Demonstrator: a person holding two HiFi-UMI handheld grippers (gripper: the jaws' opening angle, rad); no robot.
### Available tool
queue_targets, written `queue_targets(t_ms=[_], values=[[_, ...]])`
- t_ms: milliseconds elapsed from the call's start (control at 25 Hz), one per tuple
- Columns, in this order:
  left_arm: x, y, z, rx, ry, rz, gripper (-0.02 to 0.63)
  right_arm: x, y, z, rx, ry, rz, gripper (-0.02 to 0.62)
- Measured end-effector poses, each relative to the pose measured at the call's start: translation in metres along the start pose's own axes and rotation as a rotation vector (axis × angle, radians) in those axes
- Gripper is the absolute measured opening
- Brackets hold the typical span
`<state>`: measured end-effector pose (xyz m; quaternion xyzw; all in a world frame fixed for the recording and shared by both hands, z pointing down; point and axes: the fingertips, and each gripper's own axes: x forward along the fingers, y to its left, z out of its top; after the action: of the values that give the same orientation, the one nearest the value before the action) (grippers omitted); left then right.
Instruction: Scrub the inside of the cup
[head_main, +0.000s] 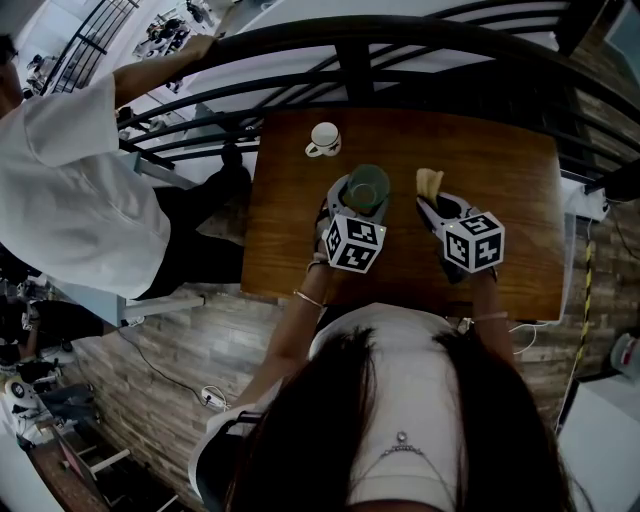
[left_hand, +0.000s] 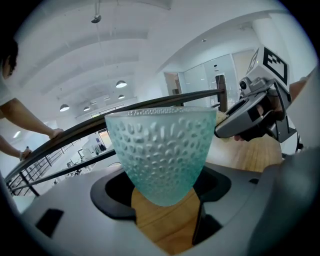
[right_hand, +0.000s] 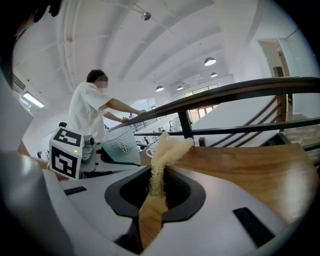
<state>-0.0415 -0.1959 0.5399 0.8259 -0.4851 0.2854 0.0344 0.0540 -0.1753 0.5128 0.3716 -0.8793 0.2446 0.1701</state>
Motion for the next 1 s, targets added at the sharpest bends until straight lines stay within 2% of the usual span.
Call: queue_targets(t_ms=[520,1000], values=[[-0.0065,-0.0033,0.0024,-0.113,-0.004,-0.023,0.347,-0.0057,-0.009,-0.0058,0.008,0.019,-0.034,0.08],[-0.0072,-0.0031,0.0036,-0.159,-0.006,-0.028,0.347,-0.0084,-0.0098,-0.0077,0.003,0.025,-0.04,0.08]])
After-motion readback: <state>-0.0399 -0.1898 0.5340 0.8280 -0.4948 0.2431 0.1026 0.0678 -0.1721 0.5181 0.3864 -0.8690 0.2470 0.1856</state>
